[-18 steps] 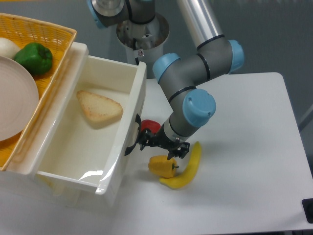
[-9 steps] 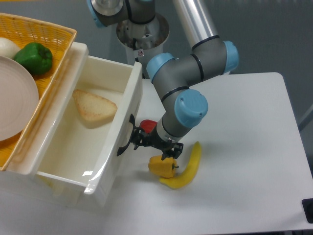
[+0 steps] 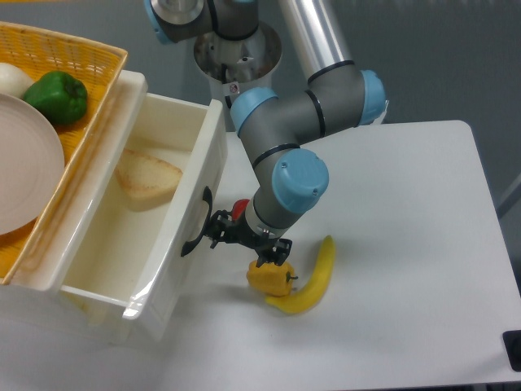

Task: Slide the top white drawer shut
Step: 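Push the drawer front inward with the gripper until the drawer shuts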

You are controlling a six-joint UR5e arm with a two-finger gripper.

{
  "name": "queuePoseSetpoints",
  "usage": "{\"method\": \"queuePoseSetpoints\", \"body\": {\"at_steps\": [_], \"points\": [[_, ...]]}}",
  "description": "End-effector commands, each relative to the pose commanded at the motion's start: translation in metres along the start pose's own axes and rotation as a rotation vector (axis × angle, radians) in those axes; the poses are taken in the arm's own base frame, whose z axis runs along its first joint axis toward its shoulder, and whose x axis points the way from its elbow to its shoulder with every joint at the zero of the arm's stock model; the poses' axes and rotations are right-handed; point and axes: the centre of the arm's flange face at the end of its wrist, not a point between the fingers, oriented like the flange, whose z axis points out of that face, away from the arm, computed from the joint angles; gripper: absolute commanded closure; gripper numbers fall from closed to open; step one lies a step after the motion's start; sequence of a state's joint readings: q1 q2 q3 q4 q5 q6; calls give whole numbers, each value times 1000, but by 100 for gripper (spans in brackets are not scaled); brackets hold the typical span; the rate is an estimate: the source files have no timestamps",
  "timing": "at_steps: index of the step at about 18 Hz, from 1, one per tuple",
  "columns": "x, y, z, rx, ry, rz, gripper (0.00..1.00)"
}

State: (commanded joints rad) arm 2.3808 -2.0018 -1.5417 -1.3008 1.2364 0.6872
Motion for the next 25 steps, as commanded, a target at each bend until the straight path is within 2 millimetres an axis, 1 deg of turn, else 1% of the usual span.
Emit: {"method": "queuePoseSetpoints", "body": {"at_steps": [1, 6, 15, 16, 19, 21, 25], "points": [[1, 0, 1, -2, 1, 1, 0], [24, -9, 5, -9, -1, 40, 0], [46, -18, 16, -37, -17, 104, 0], [51, -20, 18, -40, -16, 111, 0], [57, -22, 19, -41, -17, 122, 0], [64, -24, 20, -42, -17, 135, 0], [69, -26, 20, -41, -17, 141, 0]]}}
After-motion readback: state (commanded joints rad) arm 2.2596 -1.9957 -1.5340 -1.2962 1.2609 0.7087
